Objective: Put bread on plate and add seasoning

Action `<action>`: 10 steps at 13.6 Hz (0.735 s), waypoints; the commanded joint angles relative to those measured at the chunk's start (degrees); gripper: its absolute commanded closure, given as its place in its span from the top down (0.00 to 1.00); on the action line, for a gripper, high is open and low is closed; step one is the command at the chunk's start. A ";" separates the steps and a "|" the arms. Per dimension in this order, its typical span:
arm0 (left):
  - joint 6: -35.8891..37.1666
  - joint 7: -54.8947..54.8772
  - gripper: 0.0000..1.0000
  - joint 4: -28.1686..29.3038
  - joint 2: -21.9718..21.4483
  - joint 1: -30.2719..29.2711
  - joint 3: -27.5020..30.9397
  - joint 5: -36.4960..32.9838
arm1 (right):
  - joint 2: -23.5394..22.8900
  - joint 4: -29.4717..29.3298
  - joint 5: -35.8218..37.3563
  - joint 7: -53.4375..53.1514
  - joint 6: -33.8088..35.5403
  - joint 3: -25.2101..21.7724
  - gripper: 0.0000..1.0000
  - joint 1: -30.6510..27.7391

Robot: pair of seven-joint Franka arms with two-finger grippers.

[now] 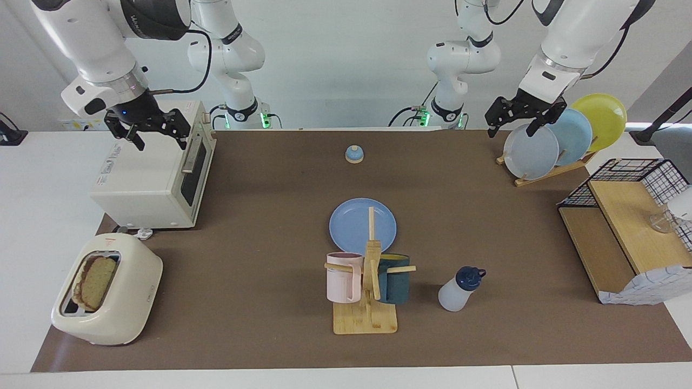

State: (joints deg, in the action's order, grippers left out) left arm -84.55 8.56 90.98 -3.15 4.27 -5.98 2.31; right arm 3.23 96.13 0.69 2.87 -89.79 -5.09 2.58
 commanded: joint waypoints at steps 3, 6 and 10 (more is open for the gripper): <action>-0.09 -0.30 1.00 -0.27 -0.28 0.04 0.18 0.60 | 0.63 0.55 -0.08 1.43 0.06 0.35 1.00 -1.00; -0.44 -0.30 1.00 0.16 -0.46 -0.13 0.18 0.60 | 0.63 0.55 0.01 1.26 -0.20 0.26 1.00 -0.66; -0.35 -0.30 1.00 0.52 -0.63 -0.13 0.26 0.60 | 0.89 1.60 -0.08 1.43 -0.13 0.52 1.00 -0.48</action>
State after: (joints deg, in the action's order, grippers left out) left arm -84.57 8.56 90.99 -3.15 4.26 -5.95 2.32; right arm 3.24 96.17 0.69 2.87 -90.00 -5.06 2.59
